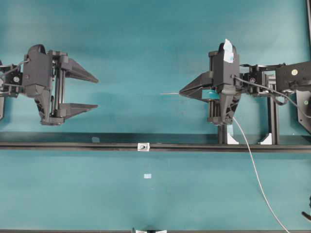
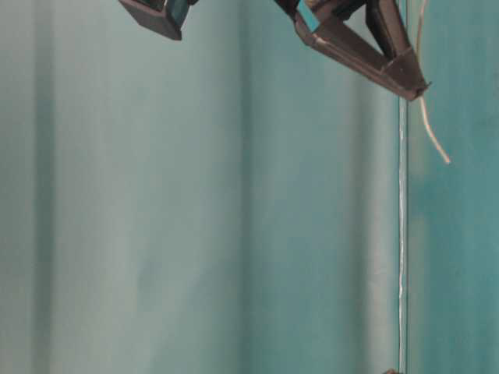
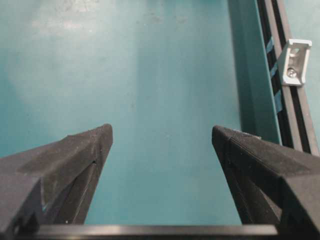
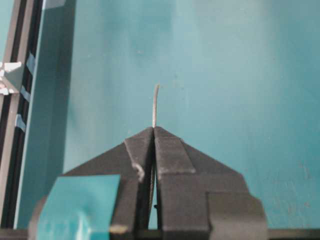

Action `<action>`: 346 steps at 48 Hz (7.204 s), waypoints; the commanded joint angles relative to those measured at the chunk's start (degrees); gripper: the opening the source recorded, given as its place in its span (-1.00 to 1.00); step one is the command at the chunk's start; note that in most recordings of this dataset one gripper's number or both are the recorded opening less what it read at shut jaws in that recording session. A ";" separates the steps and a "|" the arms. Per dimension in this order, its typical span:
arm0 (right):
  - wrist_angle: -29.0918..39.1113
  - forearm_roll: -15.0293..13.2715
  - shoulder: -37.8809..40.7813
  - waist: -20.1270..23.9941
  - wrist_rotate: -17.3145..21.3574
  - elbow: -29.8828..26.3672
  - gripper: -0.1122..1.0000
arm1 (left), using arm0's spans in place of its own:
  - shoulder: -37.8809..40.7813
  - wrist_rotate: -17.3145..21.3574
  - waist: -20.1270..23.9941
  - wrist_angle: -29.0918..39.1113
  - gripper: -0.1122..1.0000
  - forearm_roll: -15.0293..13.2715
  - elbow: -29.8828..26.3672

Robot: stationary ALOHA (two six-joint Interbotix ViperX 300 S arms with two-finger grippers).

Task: Insert the wire through the hole in the metal fitting marked with a red label. (retake)
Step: 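Carry the wire with the right gripper toward the long black rail, then align the wire tip with the red-ringed hole in the white bracket, then push the wire tip leftward through the bracket hole with the right gripper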

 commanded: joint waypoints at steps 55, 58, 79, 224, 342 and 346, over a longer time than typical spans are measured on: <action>-27.51 18.19 4.75 14.15 -11.25 7.21 -0.75 | 20.83 -2.46 -9.49 -33.57 0.39 -1.58 -0.88; -29.18 21.97 5.80 16.26 -14.24 7.03 -0.75 | 21.97 -2.46 -10.11 -34.80 0.39 -1.67 -1.14; -41.92 32.61 14.41 28.30 -20.65 4.83 -0.75 | 29.44 -2.64 -13.36 -43.24 0.39 -1.76 -2.46; -53.26 37.27 27.95 32.87 -16.00 0.35 -0.75 | 40.96 -7.21 -14.68 -50.45 0.37 -1.67 -7.91; -53.70 36.12 34.45 28.39 -18.37 -8.88 -0.75 | 40.96 -7.12 -14.68 -48.87 0.36 -1.67 -8.96; -53.61 35.95 34.63 28.30 -18.37 -9.23 -0.75 | 40.87 -7.12 -14.68 -48.87 0.36 -1.67 -8.96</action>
